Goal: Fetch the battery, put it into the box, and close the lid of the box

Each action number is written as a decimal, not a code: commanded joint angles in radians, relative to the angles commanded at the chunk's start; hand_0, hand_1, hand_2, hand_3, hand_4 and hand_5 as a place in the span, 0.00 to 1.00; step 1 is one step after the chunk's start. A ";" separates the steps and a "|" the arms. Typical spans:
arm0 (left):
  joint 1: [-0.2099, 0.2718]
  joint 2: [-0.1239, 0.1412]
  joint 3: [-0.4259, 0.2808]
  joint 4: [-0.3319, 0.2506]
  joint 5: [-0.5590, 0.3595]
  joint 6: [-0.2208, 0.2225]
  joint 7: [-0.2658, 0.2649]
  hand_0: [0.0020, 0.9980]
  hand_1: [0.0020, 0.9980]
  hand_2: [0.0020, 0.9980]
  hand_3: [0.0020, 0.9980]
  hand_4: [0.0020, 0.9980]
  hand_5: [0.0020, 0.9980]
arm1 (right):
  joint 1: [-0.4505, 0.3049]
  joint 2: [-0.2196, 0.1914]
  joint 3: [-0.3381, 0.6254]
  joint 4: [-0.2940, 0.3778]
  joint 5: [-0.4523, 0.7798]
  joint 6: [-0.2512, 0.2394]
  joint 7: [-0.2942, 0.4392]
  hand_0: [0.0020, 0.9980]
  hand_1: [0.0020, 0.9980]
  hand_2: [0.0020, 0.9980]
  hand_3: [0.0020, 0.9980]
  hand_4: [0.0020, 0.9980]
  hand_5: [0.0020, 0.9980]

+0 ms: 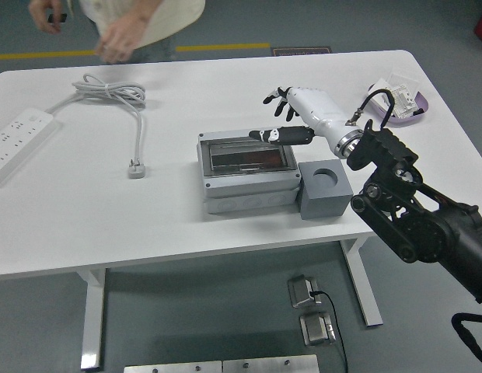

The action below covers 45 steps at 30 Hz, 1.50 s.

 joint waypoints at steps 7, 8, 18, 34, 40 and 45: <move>0.005 -0.006 0.022 0.000 -0.023 0.001 -0.004 0.66 0.70 0.65 0.60 0.67 0.17 | -0.035 -0.011 0.129 0.123 -0.030 -0.029 0.018 0.49 0.46 0.57 0.72 1.00 0.78; 0.006 -0.007 0.027 0.000 -0.027 0.001 -0.005 0.66 0.70 0.65 0.60 0.67 0.17 | -0.036 -0.010 0.131 0.139 -0.034 -0.030 0.018 0.49 0.46 0.57 0.72 1.00 0.78; 0.035 -0.027 0.063 0.000 -0.050 -0.001 -0.010 0.65 0.70 0.65 0.60 0.67 0.17 | -0.015 0.036 0.055 0.160 -0.031 -0.036 0.015 0.49 0.46 0.56 0.68 1.00 0.79; 0.066 -0.051 0.100 0.000 -0.085 0.001 -0.028 0.65 0.69 0.64 0.60 0.67 0.17 | 0.009 0.048 0.076 0.136 -0.017 -0.046 0.018 0.61 0.50 0.59 0.68 1.00 0.82; 0.063 -0.051 0.081 0.000 -0.085 0.001 -0.029 0.65 0.69 0.64 0.60 0.67 0.18 | -0.045 0.018 0.170 0.176 -0.001 -0.047 0.025 0.62 0.50 0.60 0.68 1.00 0.82; 0.056 -0.042 0.061 0.000 -0.071 -0.002 -0.026 0.65 0.69 0.64 0.60 0.67 0.18 | -0.119 0.003 0.272 0.236 -0.055 -0.034 0.013 0.62 0.50 0.60 0.68 1.00 0.82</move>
